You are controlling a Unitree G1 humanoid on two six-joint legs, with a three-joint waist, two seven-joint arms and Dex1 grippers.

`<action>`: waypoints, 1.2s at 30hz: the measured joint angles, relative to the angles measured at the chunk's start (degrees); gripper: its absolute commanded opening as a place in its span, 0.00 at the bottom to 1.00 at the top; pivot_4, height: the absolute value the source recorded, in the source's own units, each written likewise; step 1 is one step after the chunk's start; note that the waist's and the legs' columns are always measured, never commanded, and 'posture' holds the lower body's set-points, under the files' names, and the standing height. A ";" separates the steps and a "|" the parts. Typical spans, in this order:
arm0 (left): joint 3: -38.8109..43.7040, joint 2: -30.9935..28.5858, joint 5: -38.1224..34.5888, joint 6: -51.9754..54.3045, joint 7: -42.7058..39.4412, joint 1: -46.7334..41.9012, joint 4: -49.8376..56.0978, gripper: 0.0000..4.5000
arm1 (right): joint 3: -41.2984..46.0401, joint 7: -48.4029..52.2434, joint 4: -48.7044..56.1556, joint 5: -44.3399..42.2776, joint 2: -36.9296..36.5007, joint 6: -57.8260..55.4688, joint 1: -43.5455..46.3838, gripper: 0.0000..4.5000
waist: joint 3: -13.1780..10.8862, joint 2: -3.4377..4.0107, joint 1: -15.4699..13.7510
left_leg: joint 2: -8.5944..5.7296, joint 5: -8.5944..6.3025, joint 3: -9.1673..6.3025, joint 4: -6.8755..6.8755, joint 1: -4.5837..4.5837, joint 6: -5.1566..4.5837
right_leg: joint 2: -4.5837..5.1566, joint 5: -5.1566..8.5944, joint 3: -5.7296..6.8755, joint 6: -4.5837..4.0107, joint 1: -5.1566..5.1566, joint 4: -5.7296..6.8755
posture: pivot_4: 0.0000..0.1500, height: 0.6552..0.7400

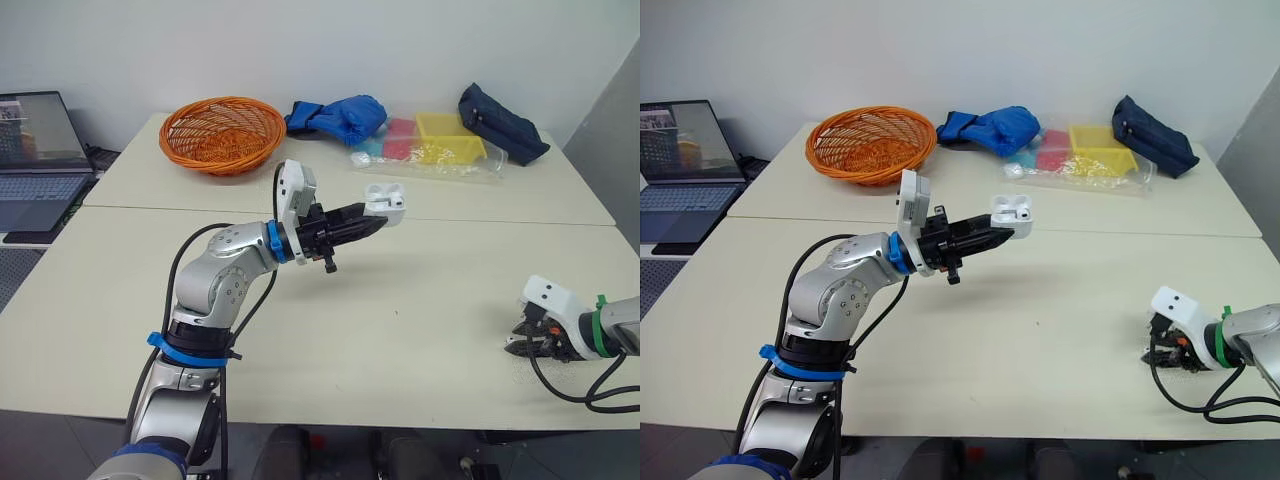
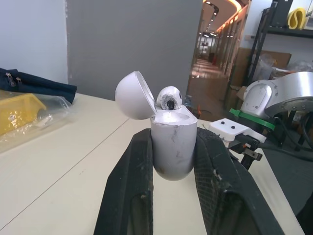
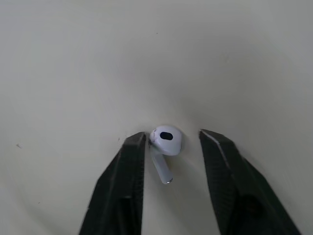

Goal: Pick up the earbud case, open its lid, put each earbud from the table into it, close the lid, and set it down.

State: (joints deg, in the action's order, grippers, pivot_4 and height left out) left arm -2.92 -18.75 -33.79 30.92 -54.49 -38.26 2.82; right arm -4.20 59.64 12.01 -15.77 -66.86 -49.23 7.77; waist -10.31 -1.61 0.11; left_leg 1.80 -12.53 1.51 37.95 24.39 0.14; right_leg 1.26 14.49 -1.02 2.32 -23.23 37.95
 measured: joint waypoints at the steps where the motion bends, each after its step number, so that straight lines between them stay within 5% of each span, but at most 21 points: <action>1: 0.00 0.00 0.00 0.00 0.03 -0.20 0.00 0.17 | 0.00 0.02 0.08 -0.01 0.12 -0.06 0.01 0.10 | 0.00 0.00 0.00 | 0.00 0.00 0.00 -0.01 0.00 0.00 | 0.00 0.00 0.01 0.00 0.00 -0.01 | 1.00 1.00; 8: -0.02 0.07 -0.02 0.04 0.07 -0.69 0.00 0.17 | 0.07 0.40 0.16 0.69 0.00 1.92 -0.66 0.09 | 0.00 0.00 0.01 | 0.00 0.00 0.00 0.02 0.00 0.00 | -0.01 0.00 0.01 0.01 0.00 0.01 | 1.00 1.00; 19: -0.04 -0.23 -0.05 0.53 0.12 -0.44 0.03 0.17 | 8.03 9.27 -6.83 5.11 -9.08 29.84 -18.58 0.09 | 0.00 0.01 -0.54 | -0.07 0.00 0.11 0.03 0.07 0.00 | 0.08 0.01 0.00 0.07 0.02 -0.11 | 1.00 1.00; 33: -0.23 -0.15 -0.03 1.21 -0.09 0.45 0.14 0.17 | 8.48 10.79 -17.54 11.68 -9.46 42.08 -17.50 0.09 | 0.00 0.00 -0.08 | -0.07 0.01 0.11 0.07 -0.03 0.01 | 0.07 0.00 -0.11 0.07 0.04 0.00 | 1.00 1.00; 36: -0.23 -0.16 -0.03 1.21 -0.11 0.44 0.15 0.17 | 8.47 11.02 -17.96 11.92 -9.30 42.30 -17.24 0.30 | 0.00 0.01 -0.09 | -0.07 0.01 0.11 0.08 -0.03 0.01 | 0.07 0.00 -0.10 0.07 0.04 0.01 | 1.00 1.00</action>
State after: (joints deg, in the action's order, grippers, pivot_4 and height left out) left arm -3.14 -18.91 -33.82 32.13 -54.60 -37.81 2.97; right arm 4.28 70.66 -5.94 -3.85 -76.16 -6.94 -9.47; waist -10.31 -1.61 0.02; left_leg 1.72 -12.52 1.62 38.03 24.36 0.14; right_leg 1.33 14.49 -1.12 2.39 -23.19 37.96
